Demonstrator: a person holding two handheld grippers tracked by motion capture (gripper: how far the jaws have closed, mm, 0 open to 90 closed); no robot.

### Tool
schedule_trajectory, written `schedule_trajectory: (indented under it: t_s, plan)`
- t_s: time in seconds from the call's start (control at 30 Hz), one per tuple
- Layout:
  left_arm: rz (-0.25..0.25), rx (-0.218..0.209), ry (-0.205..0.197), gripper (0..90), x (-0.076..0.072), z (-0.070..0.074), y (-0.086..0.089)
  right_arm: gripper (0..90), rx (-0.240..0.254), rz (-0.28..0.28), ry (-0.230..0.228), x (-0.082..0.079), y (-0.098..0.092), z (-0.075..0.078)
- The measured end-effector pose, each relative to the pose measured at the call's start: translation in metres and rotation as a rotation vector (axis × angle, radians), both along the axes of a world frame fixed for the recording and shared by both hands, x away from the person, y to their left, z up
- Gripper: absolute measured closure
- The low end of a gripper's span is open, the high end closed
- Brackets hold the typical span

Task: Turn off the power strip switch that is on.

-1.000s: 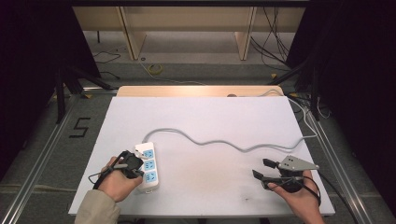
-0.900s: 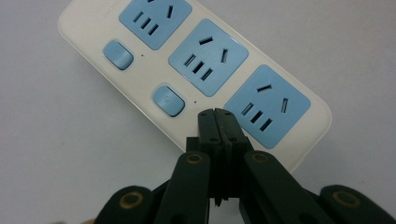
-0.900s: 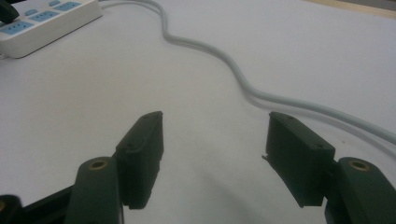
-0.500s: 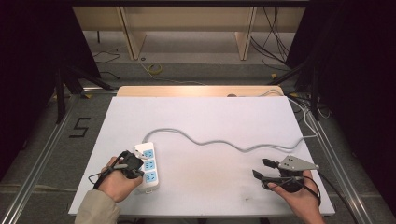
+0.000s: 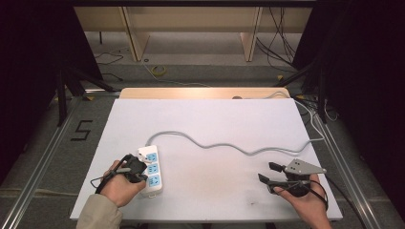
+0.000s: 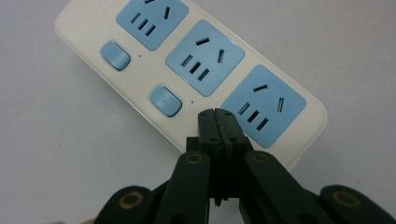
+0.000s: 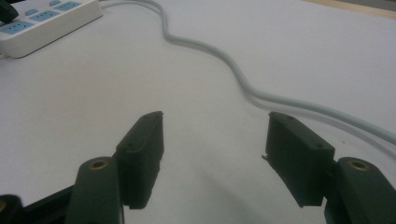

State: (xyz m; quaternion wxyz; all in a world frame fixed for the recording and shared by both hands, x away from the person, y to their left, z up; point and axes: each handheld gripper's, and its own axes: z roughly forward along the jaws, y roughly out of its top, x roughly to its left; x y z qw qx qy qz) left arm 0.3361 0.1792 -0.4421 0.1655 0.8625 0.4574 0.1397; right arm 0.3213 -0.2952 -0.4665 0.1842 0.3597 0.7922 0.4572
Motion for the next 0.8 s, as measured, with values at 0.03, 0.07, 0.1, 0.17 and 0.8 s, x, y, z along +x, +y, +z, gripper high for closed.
schedule_trajectory:
  t_s: [0.03, 0.07, 0.1, 0.17, 0.8]
  plan:
    - [-0.001, 0.001, 0.0, 90.0, 0.0, 0.0, -0.0001, 37.9, 0.0, 0.0, 0.0, 0.0, 0.0, 0.0]
    - [-0.001, 0.002, -0.001, 90.0, -0.0001, 0.0, -0.0003, 37.9, -0.001, 0.0, 0.0, 0.0001, 0.0, 0.0]
    - [-0.002, 0.004, -0.002, 90.0, -0.0002, 0.0, -0.0005, 37.9, 0.0, 0.0, 0.0, 0.0, -0.0001, 0.0]
    - [-0.009, 0.0, 0.003, 90.0, -0.0007, 0.0004, -0.0008, 38.0, 0.0, -0.001, 0.0, 0.0, -0.0002, 0.0001]
    - [-0.015, -0.018, 0.01, 90.0, -0.0027, 0.0006, -0.0007, 38.3, 0.0, -0.001, 0.002, -0.0003, 0.0001, 0.0001]
